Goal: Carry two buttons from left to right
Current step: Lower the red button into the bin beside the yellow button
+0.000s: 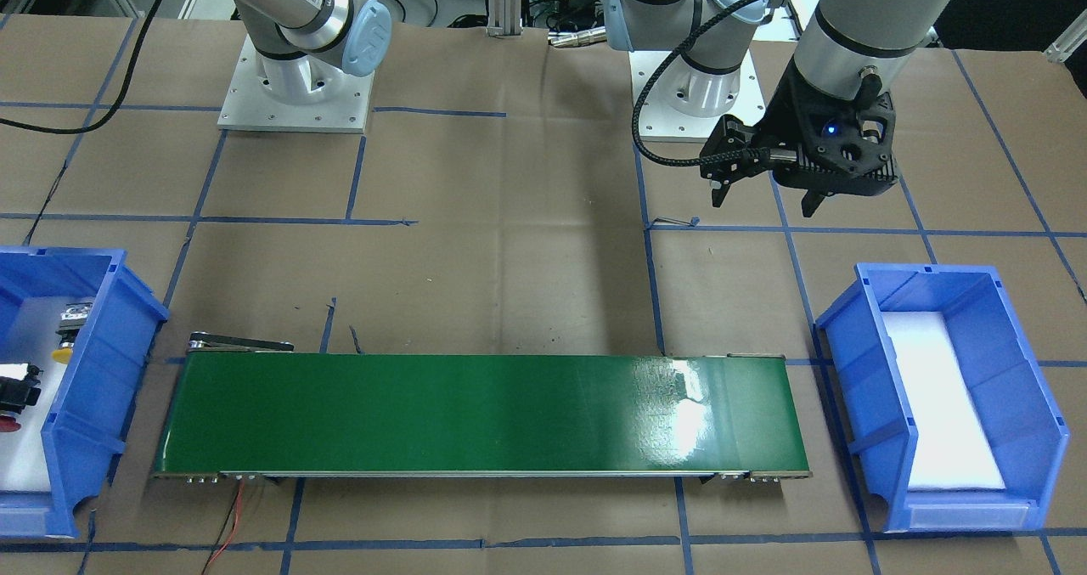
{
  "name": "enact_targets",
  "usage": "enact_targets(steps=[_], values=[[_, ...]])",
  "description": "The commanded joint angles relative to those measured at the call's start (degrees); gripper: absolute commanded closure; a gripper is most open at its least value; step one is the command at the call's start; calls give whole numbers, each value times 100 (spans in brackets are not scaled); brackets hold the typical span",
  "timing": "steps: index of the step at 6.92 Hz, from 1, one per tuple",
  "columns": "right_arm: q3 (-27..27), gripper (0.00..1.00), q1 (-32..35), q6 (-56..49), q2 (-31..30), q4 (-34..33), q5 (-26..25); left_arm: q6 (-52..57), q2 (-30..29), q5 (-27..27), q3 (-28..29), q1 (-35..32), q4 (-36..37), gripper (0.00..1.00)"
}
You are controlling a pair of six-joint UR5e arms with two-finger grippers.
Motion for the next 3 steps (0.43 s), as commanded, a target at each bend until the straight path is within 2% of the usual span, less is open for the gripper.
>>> enact_targets(steps=[1, 2, 3], values=[[-40, 94, 56, -6, 140, -58, 208, 1, 0, -5, 0, 0, 0, 0], [-40, 94, 65, -32, 141, -67, 219, 1, 0, -5, 0, 0, 0, 0], [-31, 88, 74, -50, 141, -76, 228, 1, 0, -5, 0, 0, 0, 0]])
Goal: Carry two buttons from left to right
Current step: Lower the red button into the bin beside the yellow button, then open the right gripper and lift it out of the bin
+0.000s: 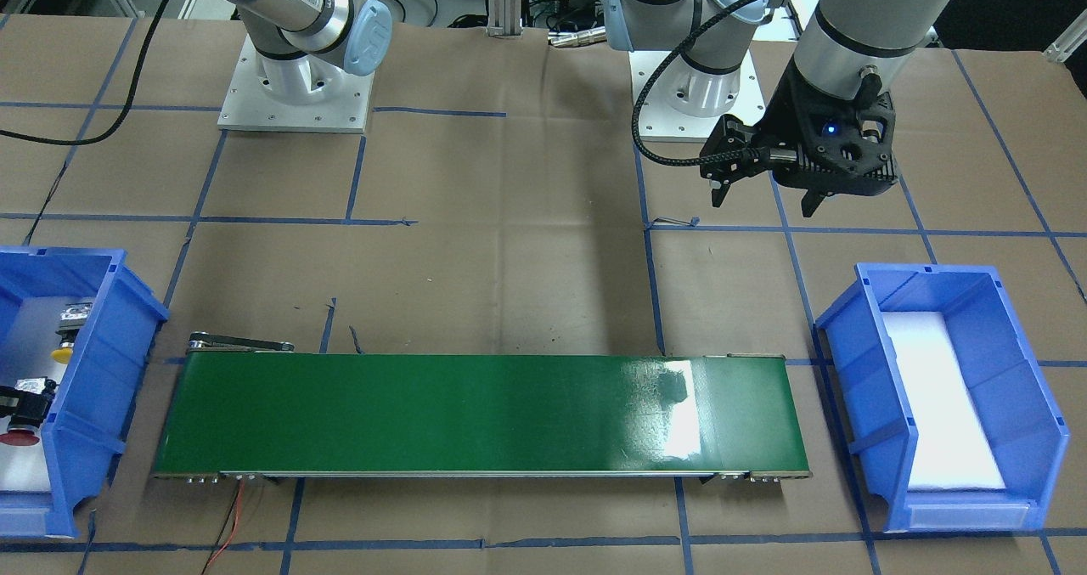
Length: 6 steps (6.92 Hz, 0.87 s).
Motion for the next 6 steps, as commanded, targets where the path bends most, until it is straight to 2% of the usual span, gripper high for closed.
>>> enact_targets(steps=[1, 2, 4, 6], values=[[-7, 46, 13, -66, 10, -178, 23, -9, 0, 0, 0, 0, 0, 0], [19, 1, 13, -414, 1, -319, 23, 0, 0, 0, 0, 0, 0, 0], [-24, 0, 74, -444, -43, -311, -38, 0, 0, 0, 0, 0, 9, 0], [-42, 0, 197, -453, -497, -277, -239, -9, 0, 0, 0, 0, 9, 0]])
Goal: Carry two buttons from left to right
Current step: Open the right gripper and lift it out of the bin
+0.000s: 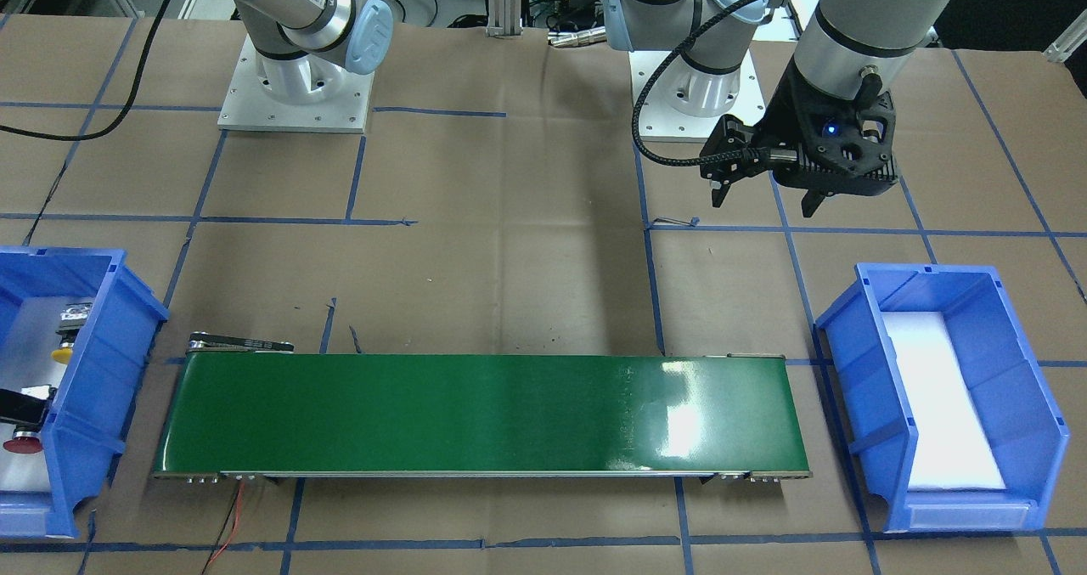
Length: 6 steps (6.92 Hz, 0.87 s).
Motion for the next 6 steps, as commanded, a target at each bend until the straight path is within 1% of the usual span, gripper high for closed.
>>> enact_targets(steps=[1, 2, 3, 4, 5, 6], values=[[24, 0, 77, -1, -583, 131, -270, -2, 0, 0, 0, 0, 0, 0], [50, 0, 85, 69, -882, 150, -201, 7, 0, 0, 0, 0, 0, 0], [42, 0, 190, 52, -1250, 228, -279, -2, -9, 0, 0, 0, 0, 0], [68, 0, 426, 235, -1637, 281, -236, -2, 0, 0, 0, 0, 0, 0], [94, 0, 881, 933, -1945, 882, -218, 7, 0, 0, 0, 0, 0, 0], [156, 0, 1320, 1514, -2427, 1471, -218, -2, 0, 0, 0, 0, 0, 0]])
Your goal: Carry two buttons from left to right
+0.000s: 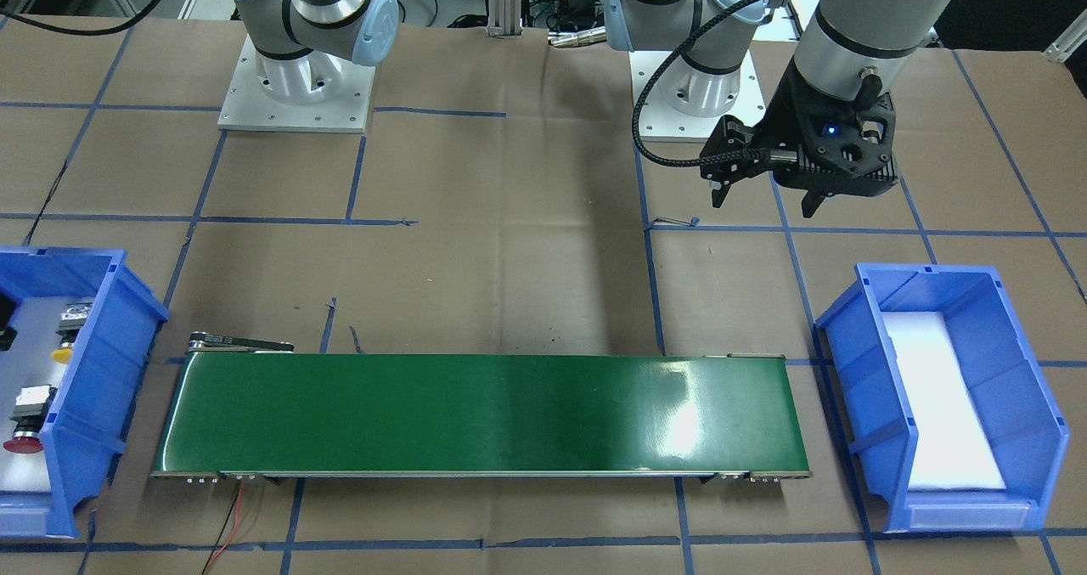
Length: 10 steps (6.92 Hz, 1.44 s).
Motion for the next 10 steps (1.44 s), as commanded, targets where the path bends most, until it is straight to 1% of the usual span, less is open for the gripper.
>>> enact_targets(steps=[1, 2, 3, 4, 5, 6, 7, 8, 10], values=[[248, 0, 1081, 1531, -810, 706, 59, -4, 0, 0, 0, 0, 0, 0], [354, 0, 1801, 1984, -926, 689, -45, -4, -8, 0, 0, 9, 0, 0], [390, 0, 2321, 2075, -936, 689, -46, -4, -8, 0, 0, 0, 0, 0], [434, 0, 2527, 2085, -979, 698, -28, -4, -8, 0, 0, 0, 0, 0], [591, 0, 2511, 2067, -1067, 707, -28, -4, -8, 0, 0, 0, 0, 0], [923, 0, 2494, 2041, -1407, 698, 7, -4, -8, 0, 0, 9, 0, 0], [1379, 0, 2424, 1997, -1872, 594, 33, 5, 0, 0, 0, 9, 0, 0], [1584, 0, 2336, 1988, -2033, 567, 34, 5, 0, 0, 0, 9, 0, 0], [1577, 0, 2177, 1971, -2052, 654, 51, 5, 0, 9, 0, 0, -9, 0]])
